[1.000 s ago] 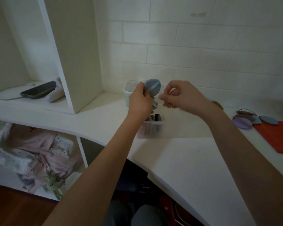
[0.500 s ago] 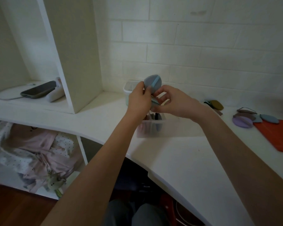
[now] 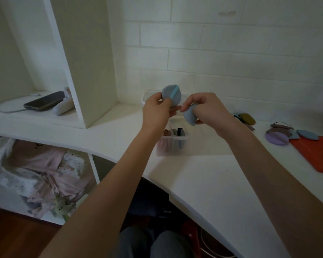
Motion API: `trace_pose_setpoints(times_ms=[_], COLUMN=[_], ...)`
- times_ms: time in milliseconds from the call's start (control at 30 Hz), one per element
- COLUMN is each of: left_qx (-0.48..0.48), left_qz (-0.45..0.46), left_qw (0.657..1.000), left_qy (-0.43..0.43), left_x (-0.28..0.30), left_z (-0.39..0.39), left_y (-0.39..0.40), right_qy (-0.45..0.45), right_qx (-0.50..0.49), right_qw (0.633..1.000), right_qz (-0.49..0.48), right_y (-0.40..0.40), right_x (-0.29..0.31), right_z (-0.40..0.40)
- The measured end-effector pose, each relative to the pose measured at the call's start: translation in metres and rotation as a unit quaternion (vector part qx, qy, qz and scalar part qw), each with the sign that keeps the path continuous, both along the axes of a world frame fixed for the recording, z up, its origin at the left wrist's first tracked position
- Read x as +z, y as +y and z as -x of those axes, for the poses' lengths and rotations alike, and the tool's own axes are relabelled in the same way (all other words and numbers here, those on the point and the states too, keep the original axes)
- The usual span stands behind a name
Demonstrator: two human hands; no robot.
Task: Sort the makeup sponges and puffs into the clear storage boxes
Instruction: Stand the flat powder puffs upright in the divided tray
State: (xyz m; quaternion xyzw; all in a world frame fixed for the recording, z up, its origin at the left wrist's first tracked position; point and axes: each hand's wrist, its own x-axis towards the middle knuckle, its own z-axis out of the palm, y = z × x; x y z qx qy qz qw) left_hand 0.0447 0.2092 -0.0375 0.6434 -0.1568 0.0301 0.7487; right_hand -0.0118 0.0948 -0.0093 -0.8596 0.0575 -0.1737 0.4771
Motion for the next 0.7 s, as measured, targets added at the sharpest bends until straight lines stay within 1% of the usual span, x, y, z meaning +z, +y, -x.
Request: trace_pose_setpoints(times_ms=[67, 100, 167, 200, 233, 267, 333, 500, 567, 600, 667, 700], left_qx=[0.005, 0.008, -0.006, -0.029, -0.059, -0.089, -0.119, -0.114, -0.109, -0.108, -0.104, -0.097], left_qz=[-0.023, -0.062, -0.173, -0.212, -0.231, -0.233, -0.239, -0.282, -0.312, -0.314, -0.289, -0.285], left_qw=[1.000, 0.997, 0.978, 0.966, 0.959, 0.957, 0.953, 0.936, 0.926, 0.927, 0.940, 0.941], left_qy=[-0.011, -0.039, -0.120, -0.146, -0.154, -0.150, -0.142, -0.175, -0.183, -0.175, -0.151, -0.152], left_x=[0.004, 0.005, 0.006, 0.005, 0.004, 0.003, 0.000, -0.004, -0.010, -0.013, -0.014, -0.013], left_z=[0.005, 0.008, 0.012, 0.015, 0.017, 0.018, 0.017, 0.011, 0.005, 0.004, 0.005, 0.005], left_y=[0.003, 0.005, 0.009, 0.011, 0.012, 0.014, 0.017, 0.021, 0.024, 0.025, 0.027, 0.027], right_qy=[0.016, 0.024, 0.033, 0.034, 0.035, 0.034, 0.039, 0.086, 0.115, 0.127, 0.145, 0.152], right_qx=[-0.017, -0.022, -0.029, -0.035, -0.041, -0.048, -0.056, -0.042, -0.024, -0.011, 0.023, 0.041], right_qw=[1.000, 0.999, 0.999, 0.999, 0.998, 0.998, 0.997, 0.994, 0.992, 0.992, 0.989, 0.987], right_qz=[0.002, 0.002, 0.007, 0.012, 0.018, 0.026, 0.036, 0.053, 0.037, 0.023, -0.013, -0.025], right_y=[0.000, -0.001, -0.003, -0.004, -0.005, -0.005, -0.006, -0.007, -0.009, -0.010, -0.012, -0.012], right_x=[0.002, 0.004, 0.005, 0.006, 0.007, 0.007, 0.007, 0.005, 0.004, 0.004, 0.005, 0.005], right_z=[0.000, 0.000, 0.000, 0.000, 0.000, 0.000, 0.001, 0.002, 0.003, 0.004, 0.005, 0.006])
